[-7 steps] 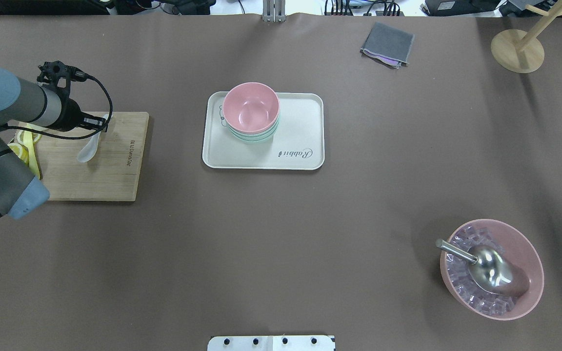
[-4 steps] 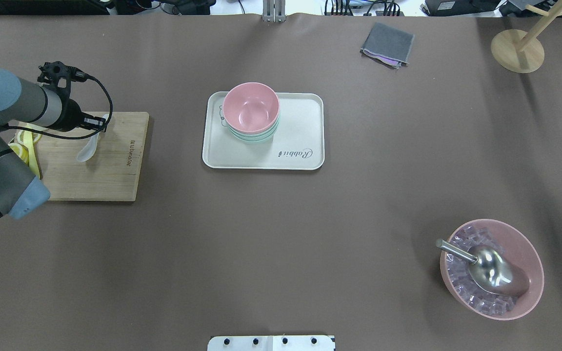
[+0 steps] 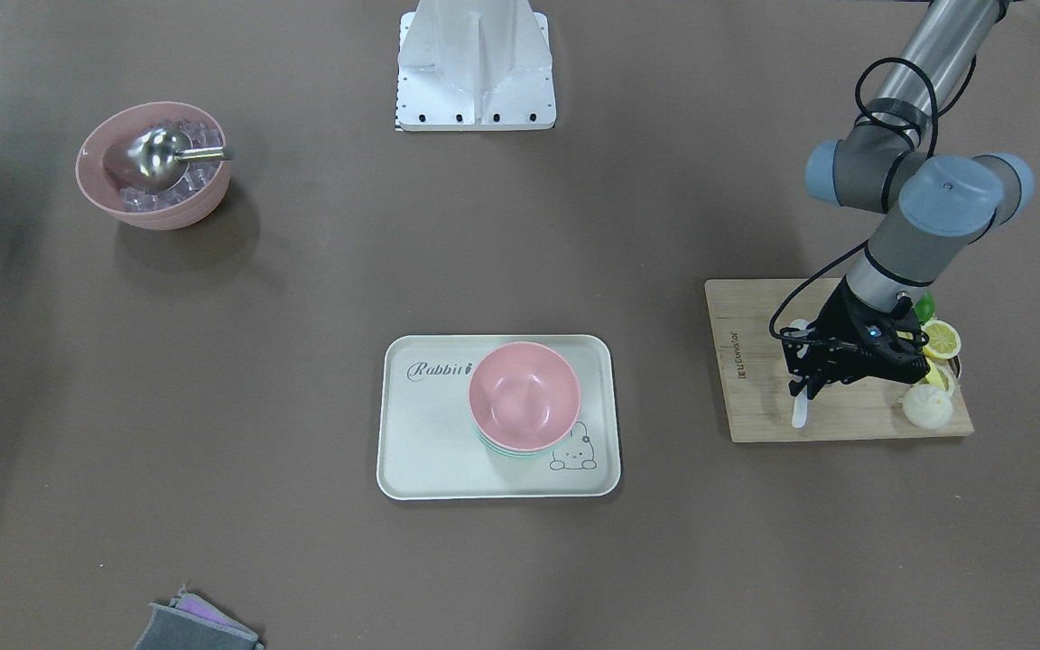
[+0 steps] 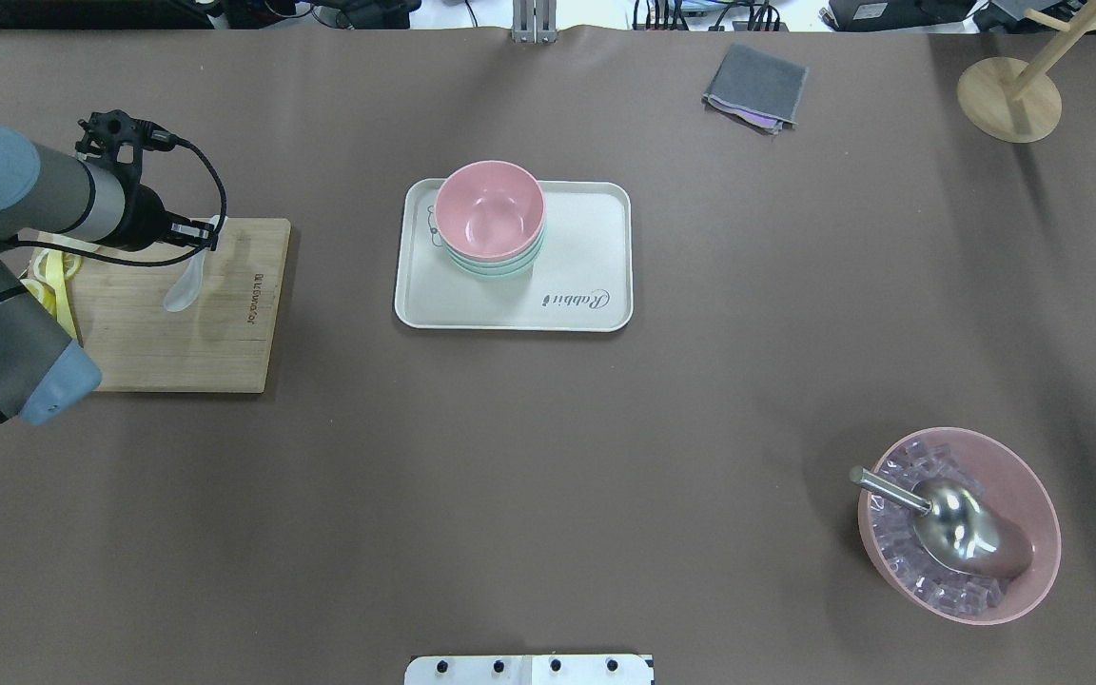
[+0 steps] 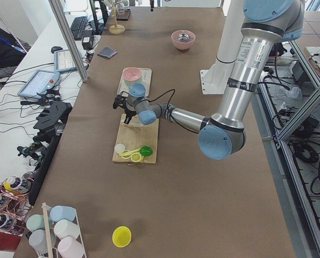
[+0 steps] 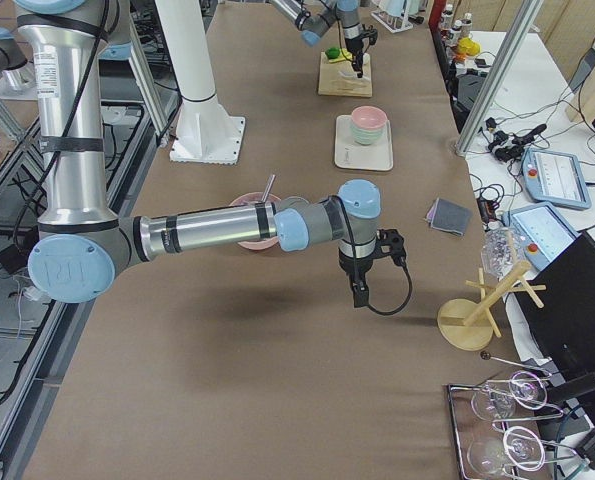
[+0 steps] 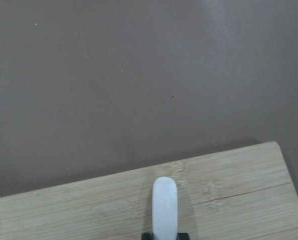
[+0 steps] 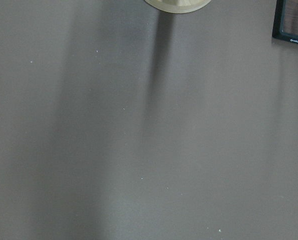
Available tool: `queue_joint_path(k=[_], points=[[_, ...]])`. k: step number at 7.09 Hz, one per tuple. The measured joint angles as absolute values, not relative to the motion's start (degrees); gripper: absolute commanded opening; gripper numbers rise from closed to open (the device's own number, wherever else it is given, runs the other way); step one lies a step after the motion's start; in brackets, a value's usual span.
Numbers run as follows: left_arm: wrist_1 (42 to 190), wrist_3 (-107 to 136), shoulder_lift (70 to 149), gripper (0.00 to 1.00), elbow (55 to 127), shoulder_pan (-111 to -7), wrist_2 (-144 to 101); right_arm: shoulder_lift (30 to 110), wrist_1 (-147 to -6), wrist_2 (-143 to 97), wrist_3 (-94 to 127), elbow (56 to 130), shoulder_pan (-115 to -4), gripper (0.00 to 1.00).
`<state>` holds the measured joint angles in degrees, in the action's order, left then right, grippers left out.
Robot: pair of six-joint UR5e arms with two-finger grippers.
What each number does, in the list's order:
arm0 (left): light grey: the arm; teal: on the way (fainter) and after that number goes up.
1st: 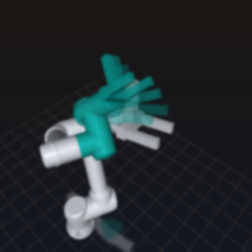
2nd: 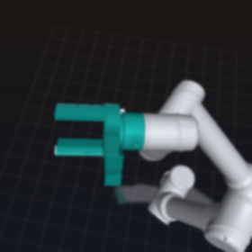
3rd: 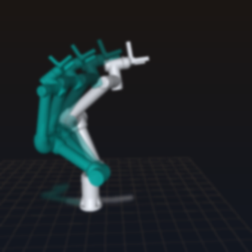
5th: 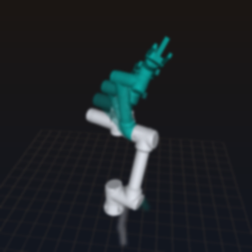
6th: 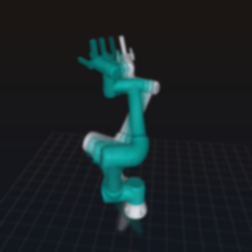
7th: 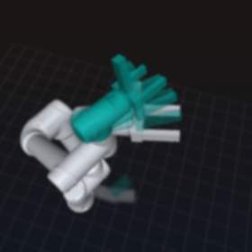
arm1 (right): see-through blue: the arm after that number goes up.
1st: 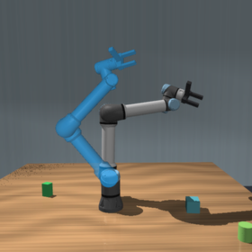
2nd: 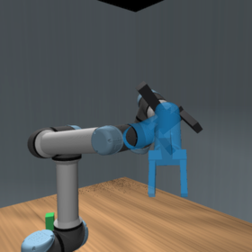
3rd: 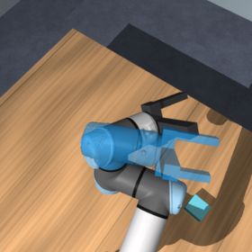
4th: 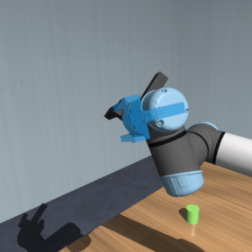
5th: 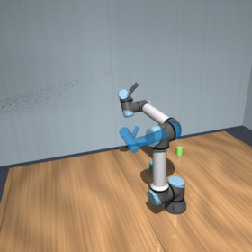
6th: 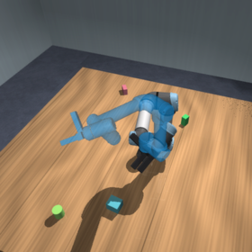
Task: Stack pink bowl on green and place spoon
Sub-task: 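Lift the white spoon with the left gripper and carry it to the pink bowl, then lower the spoon into the pink bowl and open the left gripper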
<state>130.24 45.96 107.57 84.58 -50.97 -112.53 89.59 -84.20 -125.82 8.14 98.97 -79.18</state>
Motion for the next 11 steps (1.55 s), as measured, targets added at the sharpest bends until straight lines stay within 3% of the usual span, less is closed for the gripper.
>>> queue_joint_path(k=[2,5,8,11], points=[[129.32,52.99,111.24,0.0,85.52,-50.94,-112.4,92.86,-84.16,-125.61,8.0,98.81,-79.21,1.0],[120.39,67.9,122.99,0.0,86.56,-48.47,-110.34,96.76,-84.14,-125.75,7.93,98.76,-79.65,1.0],[113.44,76.97,136.44,0.0,81.21,-39.27,-99.08,96.95,-84.2,-126.3,7.99,98.71,-79.8,1.0],[113.25,78.49,139.99,0.0,77.89,-36.96,-93.53,96.83,-84.2,-126.4,8.05,98.75,-79.8,1.0]])
